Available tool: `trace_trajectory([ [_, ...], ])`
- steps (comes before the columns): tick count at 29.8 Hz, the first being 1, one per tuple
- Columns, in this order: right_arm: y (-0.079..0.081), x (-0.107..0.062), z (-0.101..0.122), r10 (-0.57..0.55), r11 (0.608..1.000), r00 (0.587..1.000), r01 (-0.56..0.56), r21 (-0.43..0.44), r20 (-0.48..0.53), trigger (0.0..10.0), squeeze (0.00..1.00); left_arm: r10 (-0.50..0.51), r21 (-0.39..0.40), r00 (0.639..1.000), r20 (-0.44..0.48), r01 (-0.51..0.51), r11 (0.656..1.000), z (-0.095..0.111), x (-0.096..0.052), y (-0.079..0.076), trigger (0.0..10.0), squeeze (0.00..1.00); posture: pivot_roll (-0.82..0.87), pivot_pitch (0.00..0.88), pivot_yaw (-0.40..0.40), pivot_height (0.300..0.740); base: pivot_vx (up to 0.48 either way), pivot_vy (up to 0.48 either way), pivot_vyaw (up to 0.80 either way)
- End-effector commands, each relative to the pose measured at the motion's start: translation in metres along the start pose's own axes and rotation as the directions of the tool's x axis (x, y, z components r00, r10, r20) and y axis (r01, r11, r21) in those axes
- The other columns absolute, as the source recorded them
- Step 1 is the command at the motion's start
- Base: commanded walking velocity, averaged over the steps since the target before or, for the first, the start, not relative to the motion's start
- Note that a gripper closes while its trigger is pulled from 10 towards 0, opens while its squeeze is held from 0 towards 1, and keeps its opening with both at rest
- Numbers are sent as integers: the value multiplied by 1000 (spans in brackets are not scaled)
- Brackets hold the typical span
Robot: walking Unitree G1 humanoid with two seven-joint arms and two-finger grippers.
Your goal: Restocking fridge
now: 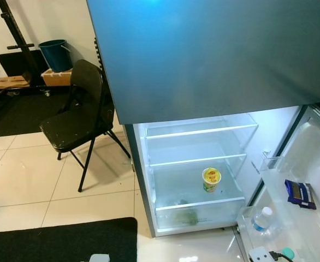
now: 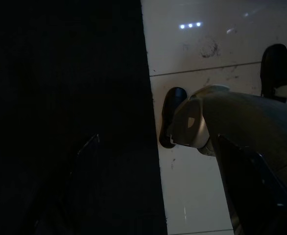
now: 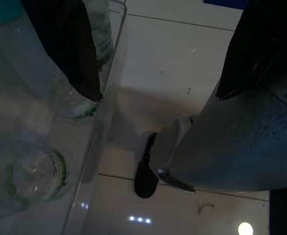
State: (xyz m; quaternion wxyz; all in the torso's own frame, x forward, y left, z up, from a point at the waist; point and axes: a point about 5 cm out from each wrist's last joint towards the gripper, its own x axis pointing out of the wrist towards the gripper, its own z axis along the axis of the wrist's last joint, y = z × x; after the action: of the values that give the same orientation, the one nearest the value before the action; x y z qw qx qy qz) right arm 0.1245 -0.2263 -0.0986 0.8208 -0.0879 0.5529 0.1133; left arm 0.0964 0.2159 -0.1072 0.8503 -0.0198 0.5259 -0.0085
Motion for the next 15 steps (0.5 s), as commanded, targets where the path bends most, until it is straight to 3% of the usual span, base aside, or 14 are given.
trace_trajectory([
  [1, 6, 1, 0, 21, 1000, 1000, -22, 10, 3, 10000, 0, -5, -4, 1000, -15, 4, 1000, -3, 0, -1, 10000, 0, -43, 0, -21, 740, -480, 0, 0],
  [15, 7, 2, -1, 28, 1000, 1000, -28, 9, -1, 10000, 0, -5, -8, 1000, -15, 5, 1000, -4, 0, -1, 10000, 0, -43, 0, -21, 740, -480, 0, 0],
])
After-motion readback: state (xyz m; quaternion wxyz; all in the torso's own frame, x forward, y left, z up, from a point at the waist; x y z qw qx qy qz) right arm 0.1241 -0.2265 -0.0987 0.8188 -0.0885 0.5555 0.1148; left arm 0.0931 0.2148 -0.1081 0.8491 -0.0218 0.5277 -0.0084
